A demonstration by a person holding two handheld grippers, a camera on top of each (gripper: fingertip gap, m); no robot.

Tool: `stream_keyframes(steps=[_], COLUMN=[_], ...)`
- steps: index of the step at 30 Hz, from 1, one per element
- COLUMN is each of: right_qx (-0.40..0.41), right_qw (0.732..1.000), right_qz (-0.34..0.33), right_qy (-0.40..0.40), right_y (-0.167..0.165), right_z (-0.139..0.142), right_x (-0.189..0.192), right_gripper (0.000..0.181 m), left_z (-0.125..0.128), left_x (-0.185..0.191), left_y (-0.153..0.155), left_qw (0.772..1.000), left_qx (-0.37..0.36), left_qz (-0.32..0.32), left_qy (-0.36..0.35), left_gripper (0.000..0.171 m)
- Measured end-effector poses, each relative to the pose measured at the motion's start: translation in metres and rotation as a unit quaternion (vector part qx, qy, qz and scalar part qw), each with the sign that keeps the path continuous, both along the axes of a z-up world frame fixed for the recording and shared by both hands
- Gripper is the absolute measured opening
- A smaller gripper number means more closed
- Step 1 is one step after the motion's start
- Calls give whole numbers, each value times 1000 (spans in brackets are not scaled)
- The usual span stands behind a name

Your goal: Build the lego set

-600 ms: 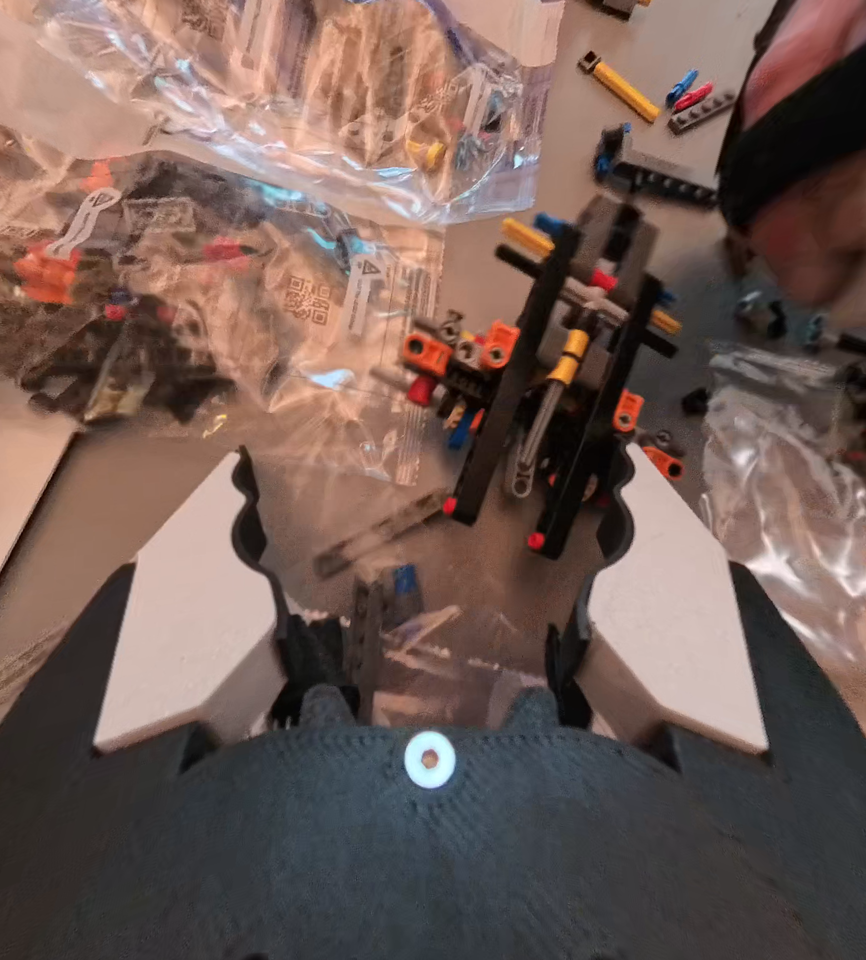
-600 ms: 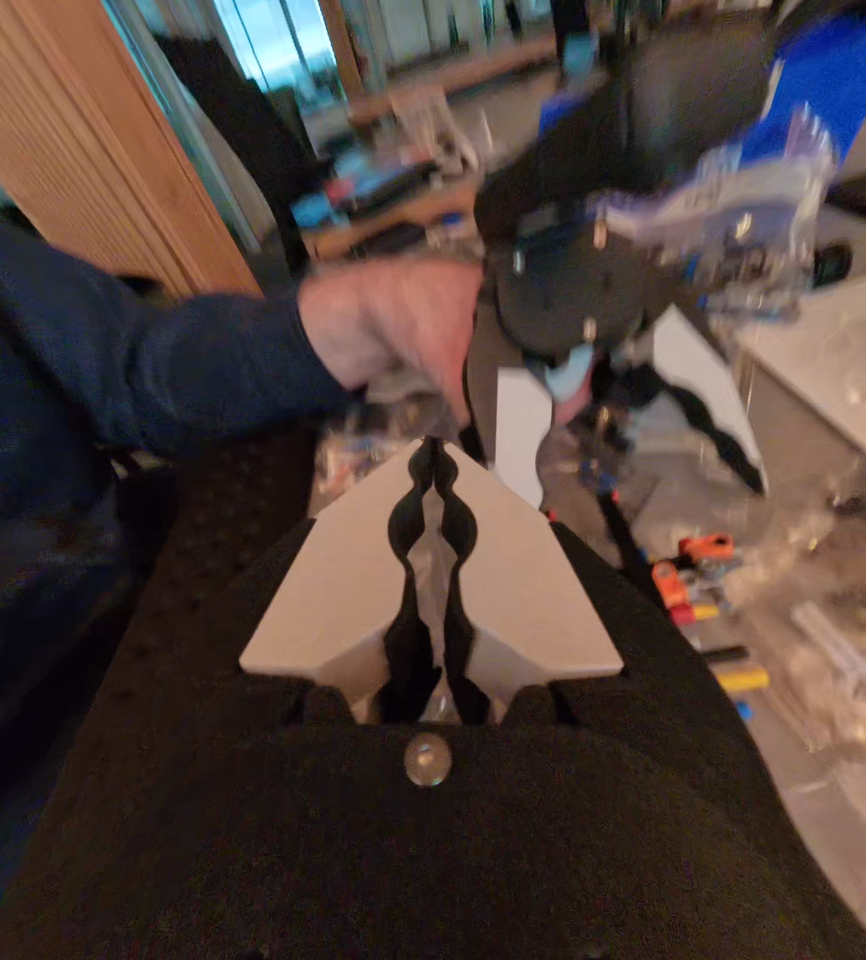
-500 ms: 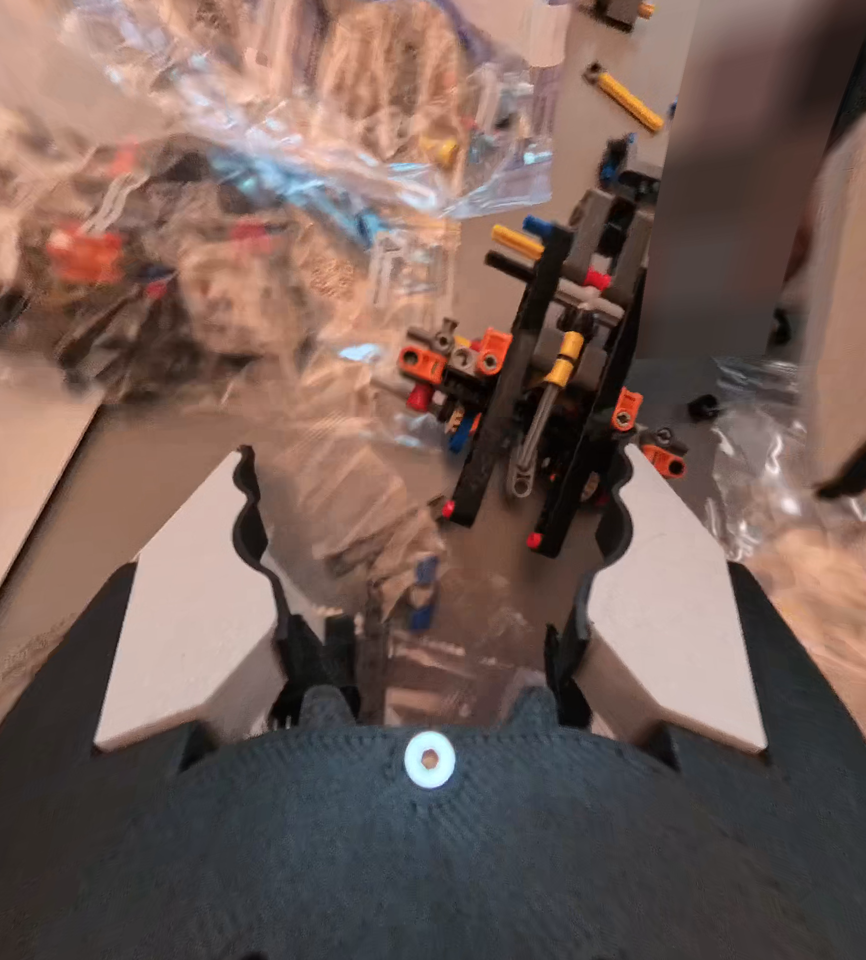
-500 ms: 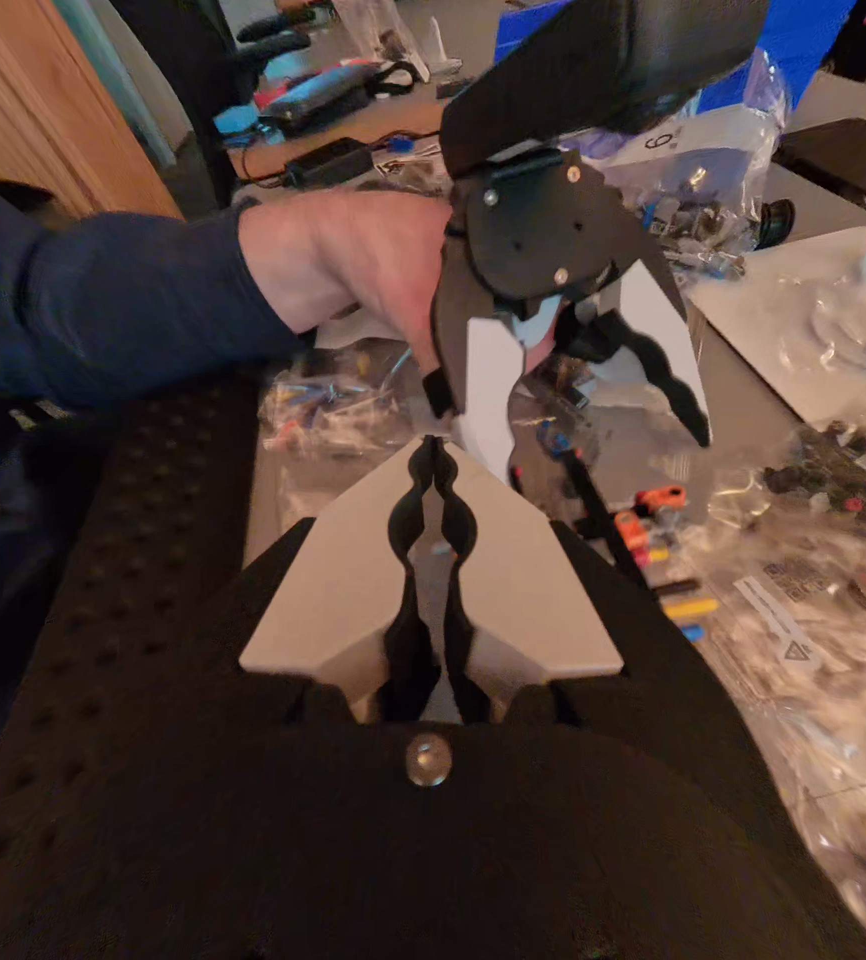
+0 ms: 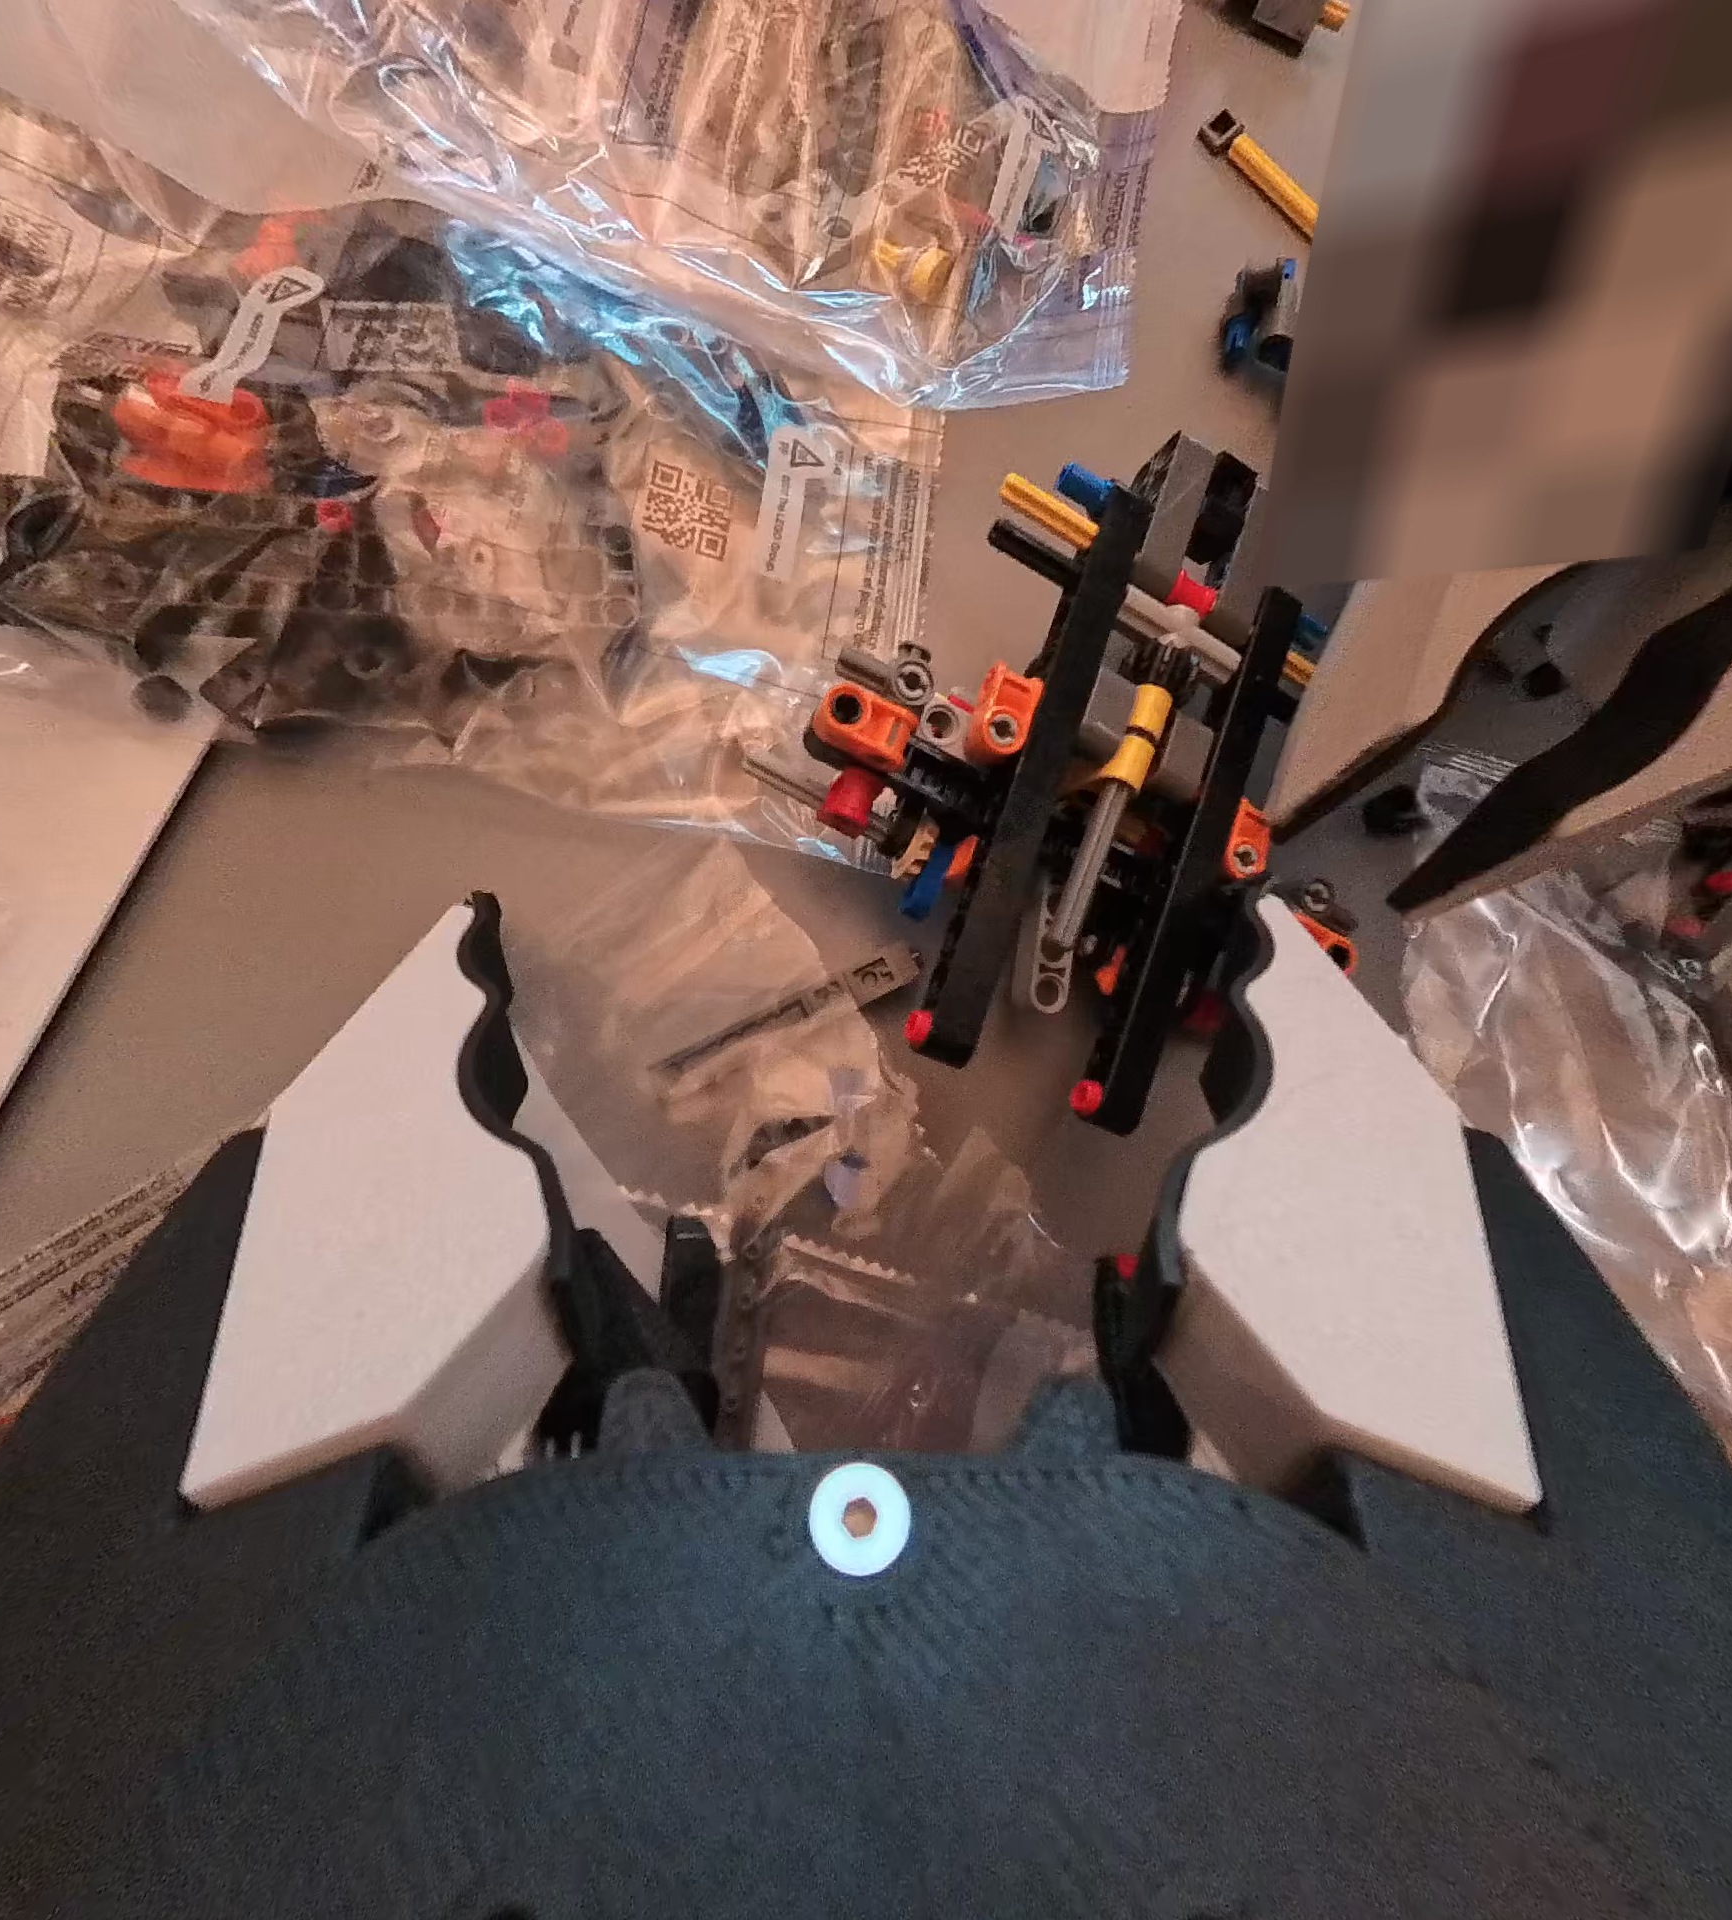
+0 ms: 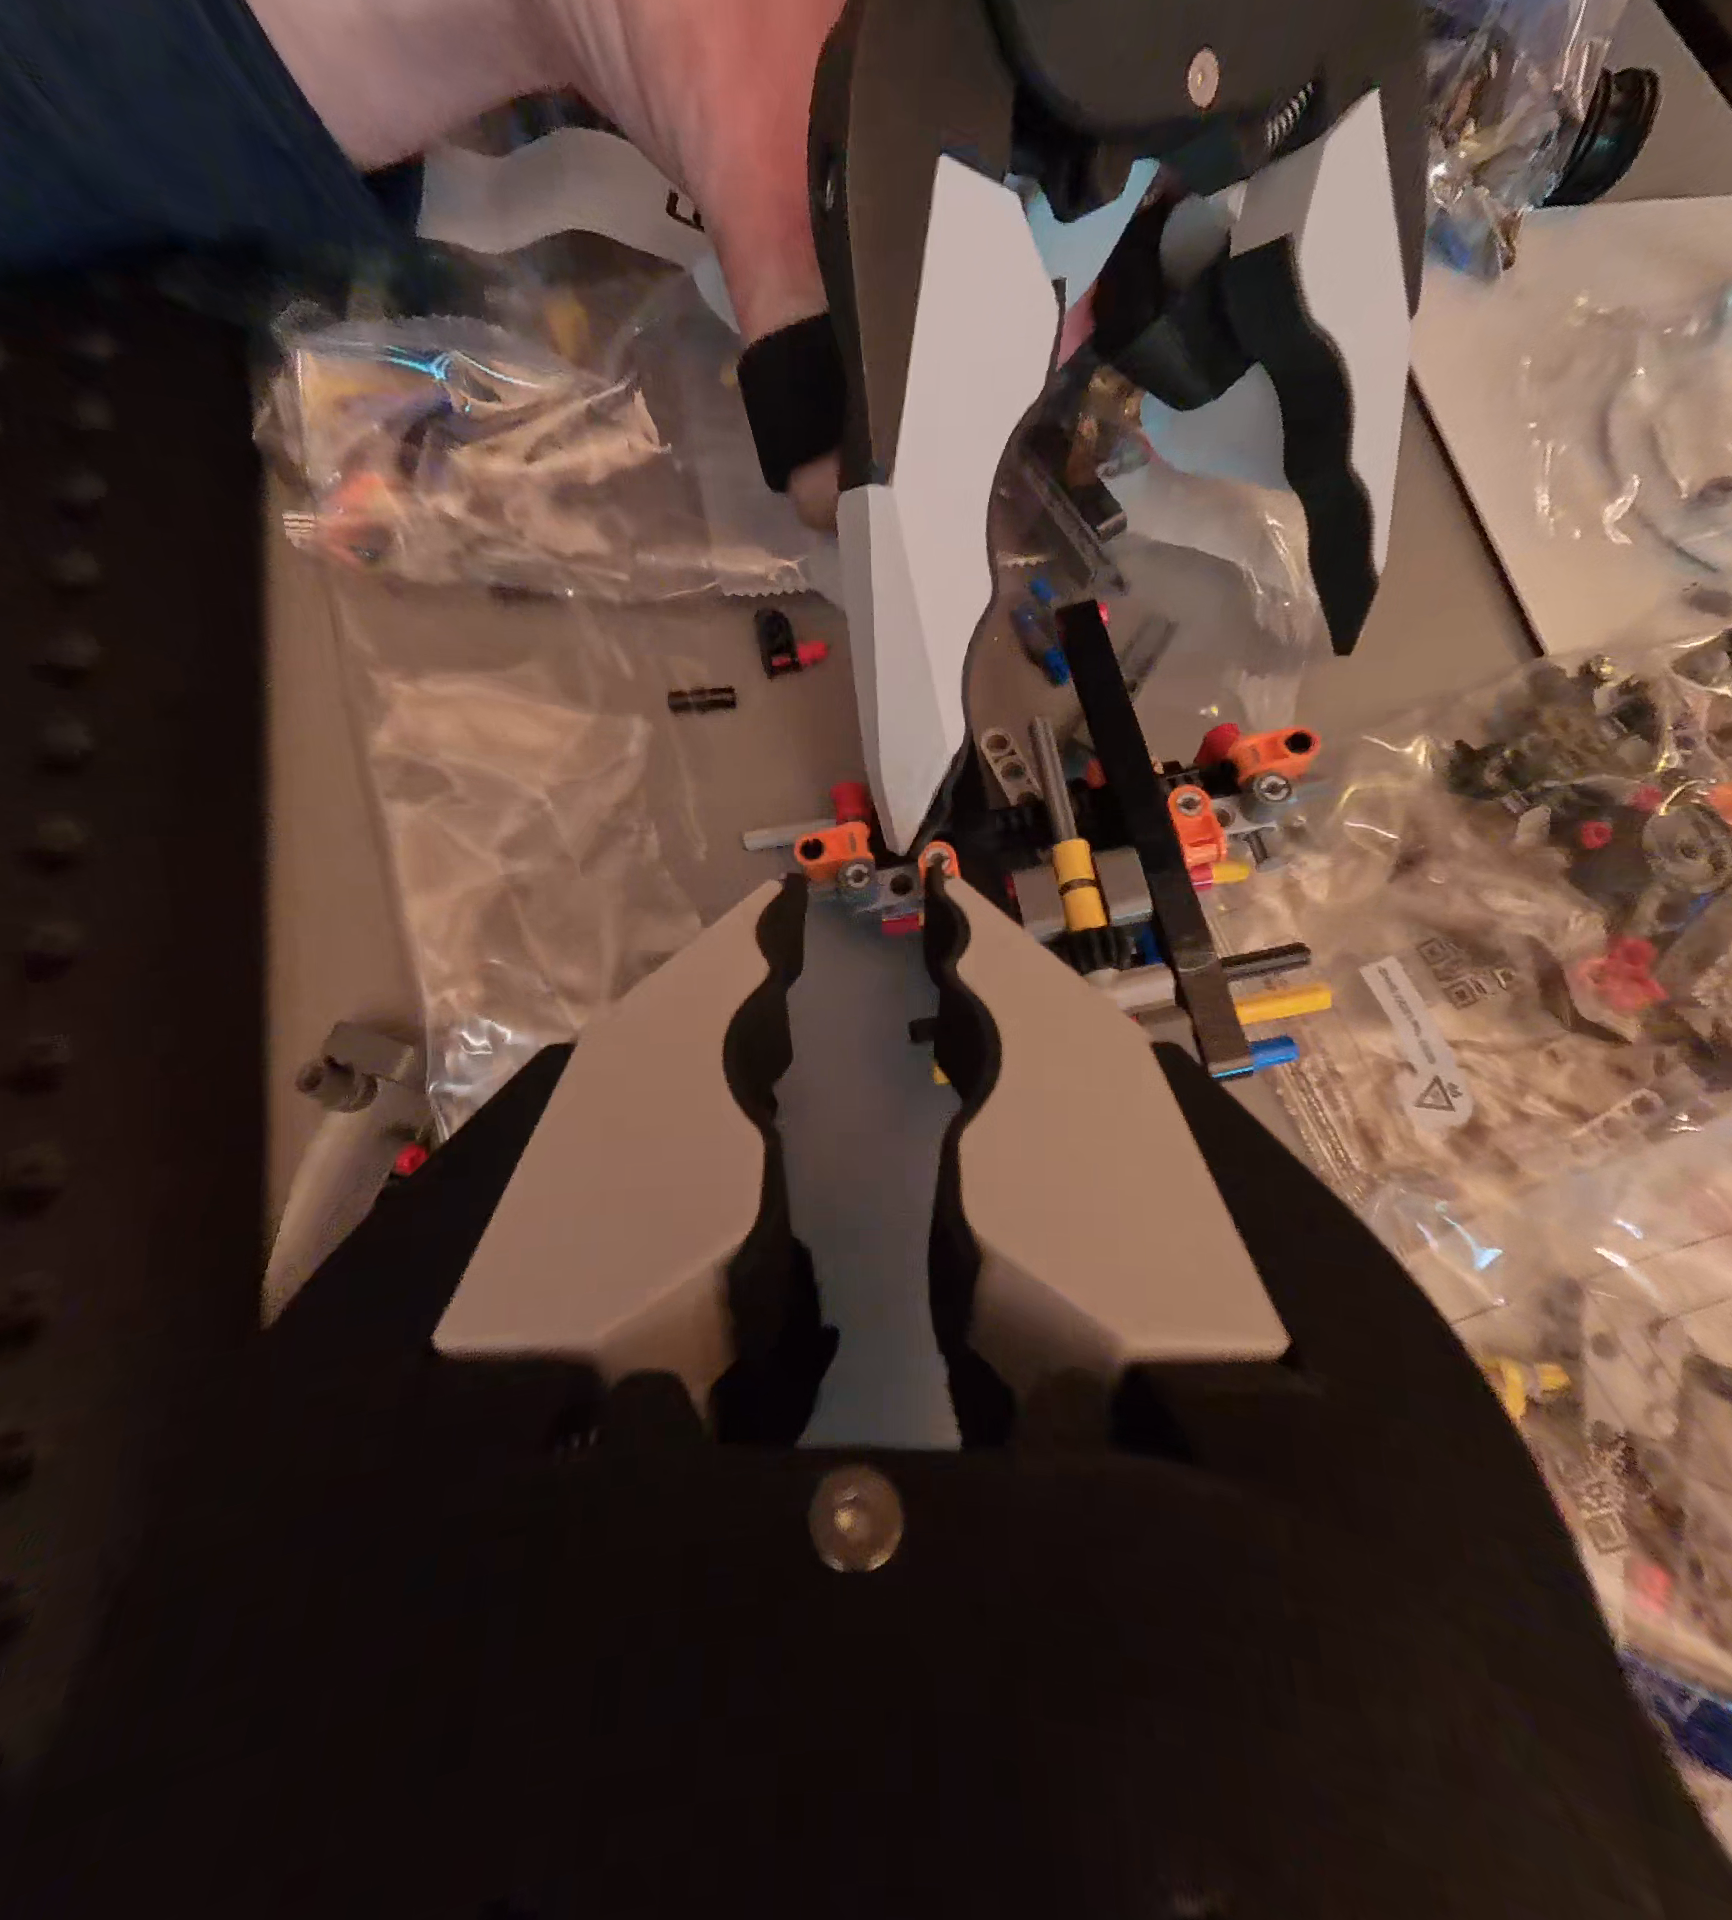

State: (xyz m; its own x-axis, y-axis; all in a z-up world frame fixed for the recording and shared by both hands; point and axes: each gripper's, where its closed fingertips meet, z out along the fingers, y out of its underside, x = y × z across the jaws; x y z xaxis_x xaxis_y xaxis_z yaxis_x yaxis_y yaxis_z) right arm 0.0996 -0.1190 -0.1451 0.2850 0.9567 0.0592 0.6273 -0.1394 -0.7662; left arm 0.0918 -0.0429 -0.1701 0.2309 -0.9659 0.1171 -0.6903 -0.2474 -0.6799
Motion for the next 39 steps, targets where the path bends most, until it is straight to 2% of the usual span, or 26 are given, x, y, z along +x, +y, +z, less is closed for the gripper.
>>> stream_keyframes(steps=[4,8,13,16,19,22,24,27,32,37,39], right_qx=[8,21,32,25,3,18,0,-16,-18,-92,-121], right_qw=[1000,996,996,996,998,998,999,998,995,988,985], right_qz=[-13,-48,-64,-75,-61,-41,-29,-37,-96,-119,-115], right_qy=[24,66,50,33,-4,-39,-45,-39,-1,28,41], right_y=[6,19,29,39,44,54,54,53,70,73,72], right_z=[11,27,26,29,26,18,7,1,15,3,-3], right_x=[4,14,18,19,16,12,10,14,39,43,37], right_gripper=[18,16,21,28,35,36,33,34,35,36,29], left_z=[4,11,32,36,30,22,20,18,16,18,20], left_x=[-3,-9,-14,-15,-14,-10,-10,-11,-7,-3,1], left_y=[0,1,6,3,2,-6,-13,-27,-33,-35,-37], left_qw=[1000,1000,999,998,999,999,999,997,995,993,991], left_qx=[2,0,24,36,40,17,-5,-30,-67,-92,-105], left_qz=[-5,-3,0,-16,-22,-39,-48,-70,-69,-70,-72], left_qy=[2,-4,-32,-39,-23,-13,-10,-1,-5,-24,-41], left_gripper=[131,119,88,79,77,77,75,82,76,67,60])
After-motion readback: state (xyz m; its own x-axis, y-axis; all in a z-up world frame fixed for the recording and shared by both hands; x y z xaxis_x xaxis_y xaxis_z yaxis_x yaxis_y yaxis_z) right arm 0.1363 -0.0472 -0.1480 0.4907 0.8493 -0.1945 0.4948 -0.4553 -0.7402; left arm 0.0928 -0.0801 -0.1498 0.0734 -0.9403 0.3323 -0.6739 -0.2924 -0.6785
